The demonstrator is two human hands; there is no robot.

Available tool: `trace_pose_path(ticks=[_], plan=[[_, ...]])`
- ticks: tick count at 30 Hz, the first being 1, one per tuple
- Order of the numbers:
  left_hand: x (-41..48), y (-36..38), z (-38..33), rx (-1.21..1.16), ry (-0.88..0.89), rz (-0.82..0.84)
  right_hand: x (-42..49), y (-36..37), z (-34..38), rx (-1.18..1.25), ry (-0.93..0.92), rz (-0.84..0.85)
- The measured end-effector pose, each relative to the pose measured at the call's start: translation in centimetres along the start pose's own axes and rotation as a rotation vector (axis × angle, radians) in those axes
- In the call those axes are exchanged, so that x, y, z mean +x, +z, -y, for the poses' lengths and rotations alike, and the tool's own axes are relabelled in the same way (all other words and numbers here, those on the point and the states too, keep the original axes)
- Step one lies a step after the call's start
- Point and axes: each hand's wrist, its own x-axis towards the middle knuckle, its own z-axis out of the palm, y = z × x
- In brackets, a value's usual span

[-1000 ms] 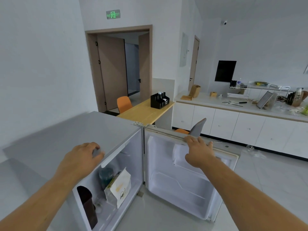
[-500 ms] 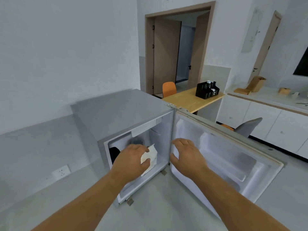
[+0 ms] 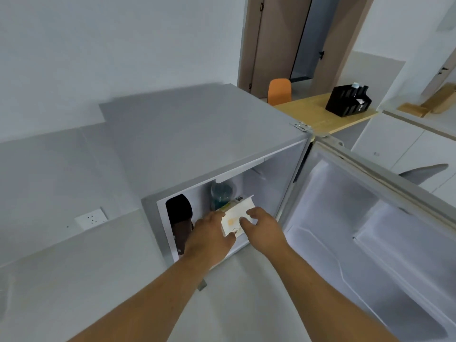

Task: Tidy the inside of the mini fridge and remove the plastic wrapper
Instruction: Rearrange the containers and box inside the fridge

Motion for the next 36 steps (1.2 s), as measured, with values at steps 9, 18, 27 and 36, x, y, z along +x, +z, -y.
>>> trace_pose_path(ticks=[9,18,27,36], plan=[[4.6,4.2,2.6,-0.139,-0.184,0.042,8.0,4.6,0.7,0.189,0.317,0.097],[6.1,6.0,3.4,-0.232,-0.201,0.092,10.6,4.8,-0.5,0.361,0.425,0.209],[5.3,7.3,2.5,-0.224,-0.007,0.269,12.0,1.2,-2.3,0.109,0.322,0.180],[8.4,9.7,1.3,-0.101,0.128,0.442,16.1,0.6,-2.8,-0.277,-0.021,-0.007]])
